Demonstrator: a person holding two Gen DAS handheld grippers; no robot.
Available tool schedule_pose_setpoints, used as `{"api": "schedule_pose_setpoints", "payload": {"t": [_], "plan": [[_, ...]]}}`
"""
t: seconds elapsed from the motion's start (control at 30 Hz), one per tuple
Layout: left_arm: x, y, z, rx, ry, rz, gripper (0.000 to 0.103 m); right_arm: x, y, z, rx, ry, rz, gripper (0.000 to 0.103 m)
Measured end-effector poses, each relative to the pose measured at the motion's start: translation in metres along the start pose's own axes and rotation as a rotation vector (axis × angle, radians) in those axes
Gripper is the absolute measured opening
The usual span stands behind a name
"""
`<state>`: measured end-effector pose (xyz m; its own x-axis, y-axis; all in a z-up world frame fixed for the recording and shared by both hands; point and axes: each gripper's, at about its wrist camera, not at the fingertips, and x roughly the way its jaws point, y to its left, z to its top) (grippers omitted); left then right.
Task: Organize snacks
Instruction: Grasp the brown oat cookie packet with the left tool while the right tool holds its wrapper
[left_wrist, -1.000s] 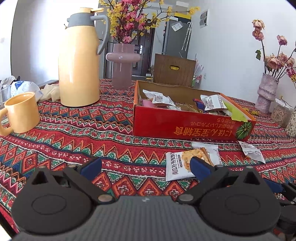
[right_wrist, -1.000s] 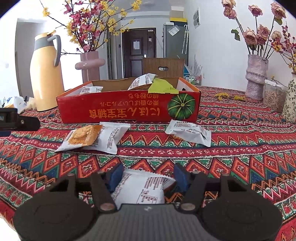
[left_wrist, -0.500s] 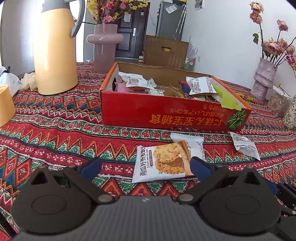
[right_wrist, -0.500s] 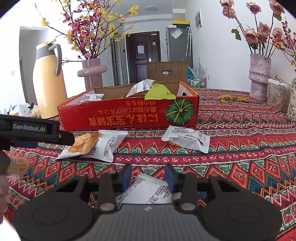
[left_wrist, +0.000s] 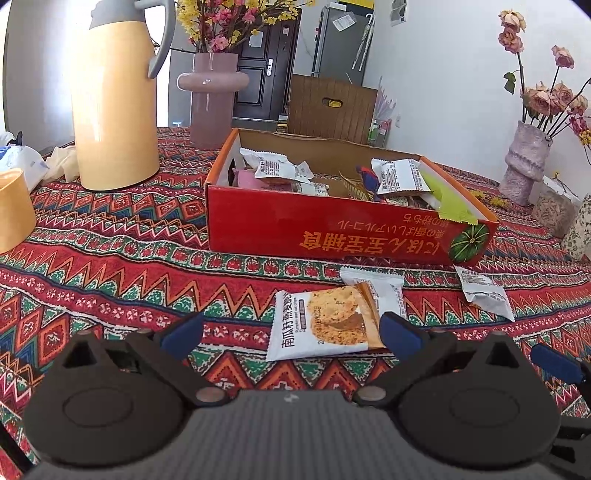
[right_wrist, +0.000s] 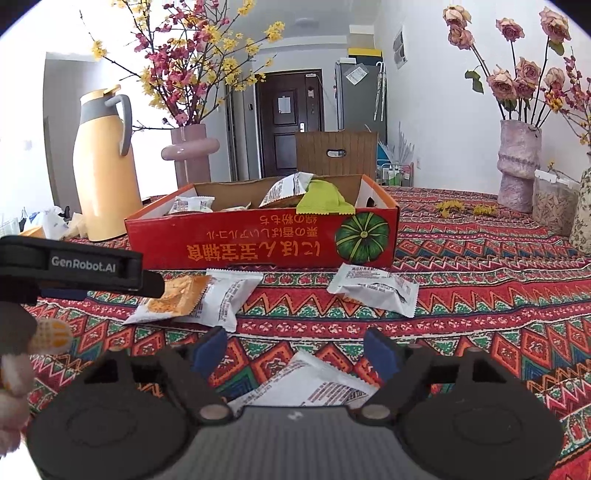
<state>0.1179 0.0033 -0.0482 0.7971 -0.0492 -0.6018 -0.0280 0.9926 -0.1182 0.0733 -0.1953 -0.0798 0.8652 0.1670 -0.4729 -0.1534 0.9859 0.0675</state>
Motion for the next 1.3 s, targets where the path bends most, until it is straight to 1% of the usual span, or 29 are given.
{"api": "schedule_pose_setpoints", "payload": {"t": [0.07,0.23,0.33,0.4,0.43,0.5,0.57,0.9,1.13,1.23,1.3], "plan": [[-0.004,0.003,-0.002,-0.005,-0.004,-0.008,0.103,-0.004,0.001,0.000,0.002,0.011,-0.024,0.084],[-0.012,0.008,-0.007,-0.013,-0.013,-0.026,0.103,-0.001,0.000,-0.010,0.024,0.079,-0.080,0.083],[-0.016,0.012,-0.009,-0.020,-0.016,-0.027,0.103,0.002,0.001,-0.014,0.022,0.105,-0.093,0.078],[-0.018,0.014,-0.009,-0.025,-0.018,-0.025,0.103,0.002,0.002,-0.017,0.018,0.115,-0.096,0.065],[-0.018,0.015,-0.009,-0.027,-0.018,-0.024,0.103,0.001,0.003,-0.017,0.016,0.111,-0.093,0.063],[-0.016,0.015,-0.008,-0.029,-0.016,-0.022,0.103,0.000,0.003,-0.017,0.016,0.105,-0.087,0.047],[-0.013,0.013,-0.008,-0.025,-0.010,-0.020,0.103,-0.001,0.001,-0.017,0.021,0.100,-0.077,0.044],[0.019,-0.011,0.005,-0.002,0.039,-0.003,0.103,0.006,-0.021,0.001,0.049,0.022,-0.045,0.043],[0.049,-0.021,0.010,-0.013,0.115,0.048,0.103,0.022,-0.040,0.008,0.075,0.007,-0.036,0.043],[0.053,-0.017,0.010,-0.039,0.124,0.046,0.103,0.027,-0.044,0.010,0.078,0.006,-0.033,0.043],[0.053,-0.015,0.010,-0.044,0.118,0.043,0.099,0.029,-0.044,0.010,0.079,0.007,-0.028,0.043]]}}
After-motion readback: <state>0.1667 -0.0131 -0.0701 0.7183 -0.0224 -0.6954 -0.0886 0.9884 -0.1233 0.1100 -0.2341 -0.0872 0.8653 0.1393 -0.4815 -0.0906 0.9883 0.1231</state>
